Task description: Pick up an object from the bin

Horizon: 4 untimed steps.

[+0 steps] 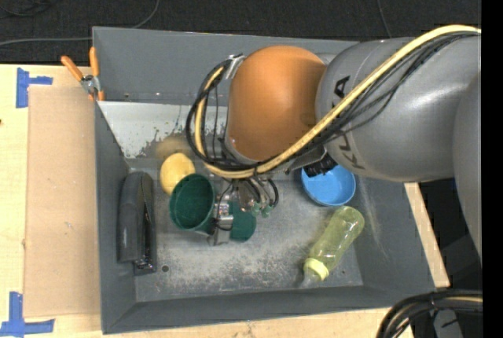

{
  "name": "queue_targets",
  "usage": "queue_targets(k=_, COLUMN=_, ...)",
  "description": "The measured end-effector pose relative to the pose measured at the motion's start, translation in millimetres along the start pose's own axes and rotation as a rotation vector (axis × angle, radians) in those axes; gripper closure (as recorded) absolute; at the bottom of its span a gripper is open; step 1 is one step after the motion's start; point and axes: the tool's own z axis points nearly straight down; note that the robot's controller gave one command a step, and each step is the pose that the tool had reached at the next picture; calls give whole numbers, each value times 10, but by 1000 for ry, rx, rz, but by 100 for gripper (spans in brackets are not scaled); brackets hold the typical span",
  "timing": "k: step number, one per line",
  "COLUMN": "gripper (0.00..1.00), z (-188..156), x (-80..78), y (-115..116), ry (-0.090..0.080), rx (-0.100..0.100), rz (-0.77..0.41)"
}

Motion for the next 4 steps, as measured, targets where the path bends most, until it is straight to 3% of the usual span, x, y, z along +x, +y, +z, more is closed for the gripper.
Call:
queue_targets(k=1, gripper=0, z=-47, x=-17, y=-15, ry=-8, rx=-1, rz=5)
queue_targets(k=2, gripper=0, z=766, x=-238, y=123, ry=-7, rx=0, rz=-320)
queue_targets(k=3, gripper=0, z=516, x=-534, y=308, ry=-17, rx=0, rz=-528)
queue_targets(k=4, gripper=0, z=1053, x=-348, y=141, ry=2, rx=1, rz=-665)
